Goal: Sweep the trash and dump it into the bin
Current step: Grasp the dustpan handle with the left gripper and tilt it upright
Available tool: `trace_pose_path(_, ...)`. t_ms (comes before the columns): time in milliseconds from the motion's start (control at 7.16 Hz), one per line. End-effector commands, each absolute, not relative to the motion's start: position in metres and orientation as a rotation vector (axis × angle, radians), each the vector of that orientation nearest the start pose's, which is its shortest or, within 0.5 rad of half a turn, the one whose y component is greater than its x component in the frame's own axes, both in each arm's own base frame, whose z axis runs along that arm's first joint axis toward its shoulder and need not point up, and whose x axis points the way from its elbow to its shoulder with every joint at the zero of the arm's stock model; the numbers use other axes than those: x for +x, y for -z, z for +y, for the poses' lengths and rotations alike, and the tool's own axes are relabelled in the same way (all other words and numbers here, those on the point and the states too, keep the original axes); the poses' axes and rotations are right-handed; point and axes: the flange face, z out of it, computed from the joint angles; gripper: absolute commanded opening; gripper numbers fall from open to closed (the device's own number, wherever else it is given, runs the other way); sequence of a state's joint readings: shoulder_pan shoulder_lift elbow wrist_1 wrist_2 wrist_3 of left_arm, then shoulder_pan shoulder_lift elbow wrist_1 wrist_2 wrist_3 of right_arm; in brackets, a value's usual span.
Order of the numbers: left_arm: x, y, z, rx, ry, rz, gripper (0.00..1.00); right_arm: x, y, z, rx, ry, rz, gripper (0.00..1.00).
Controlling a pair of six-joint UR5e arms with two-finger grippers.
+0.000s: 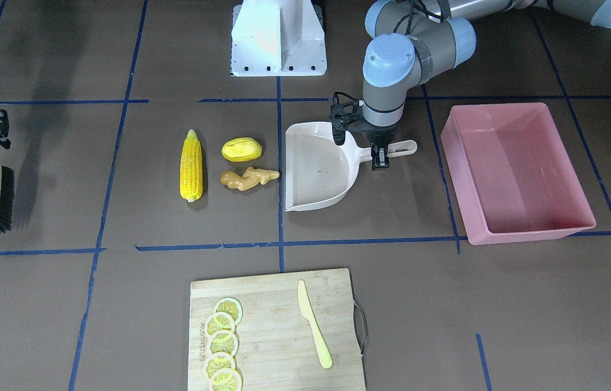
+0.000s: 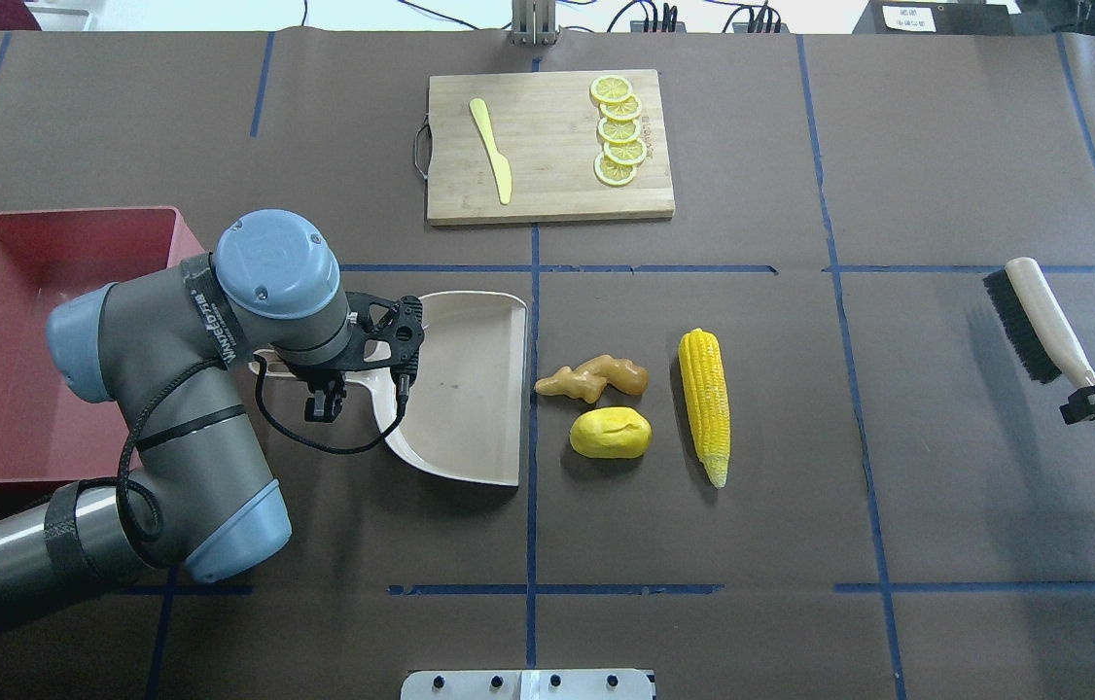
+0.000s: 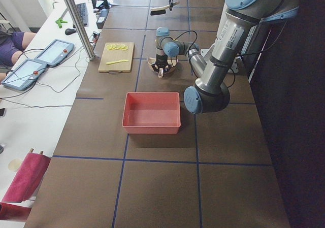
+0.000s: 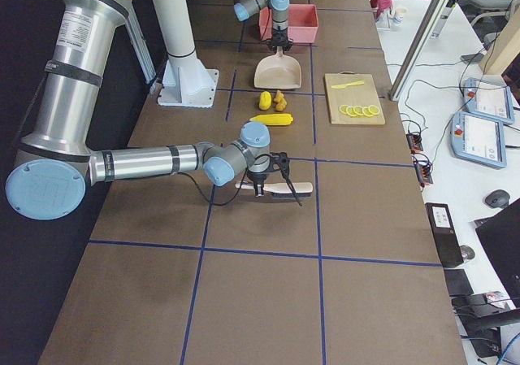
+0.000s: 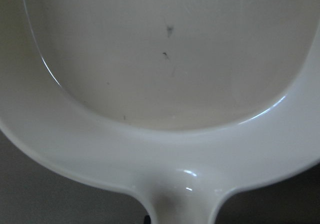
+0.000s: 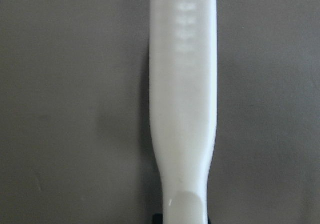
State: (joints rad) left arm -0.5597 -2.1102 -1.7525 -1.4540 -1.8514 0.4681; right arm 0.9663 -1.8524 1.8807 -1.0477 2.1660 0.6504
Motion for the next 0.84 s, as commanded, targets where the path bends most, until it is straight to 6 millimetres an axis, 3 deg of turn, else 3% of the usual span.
trace_pose_path(0, 0.499, -0.291, -0.436, 0.537, -1.519, 0.457, 0.00, -0.165, -0.578, -0.374, 0.090, 0.122, -0.784, 0.00)
trace_pose_path(419, 0.501, -0.282, -0.440, 0.520, -1.503, 0.413, 0.00, -0.166, -0.576, -0.375, 0.093, 0.123, -0.785, 0.00)
trace_pose_path(698, 0.510, -0.280, -0.432, 0.524, -1.519, 0.409, 0.00, -0.166, -0.576, -0.375, 0.091, 0.122, -0.787, 0.00)
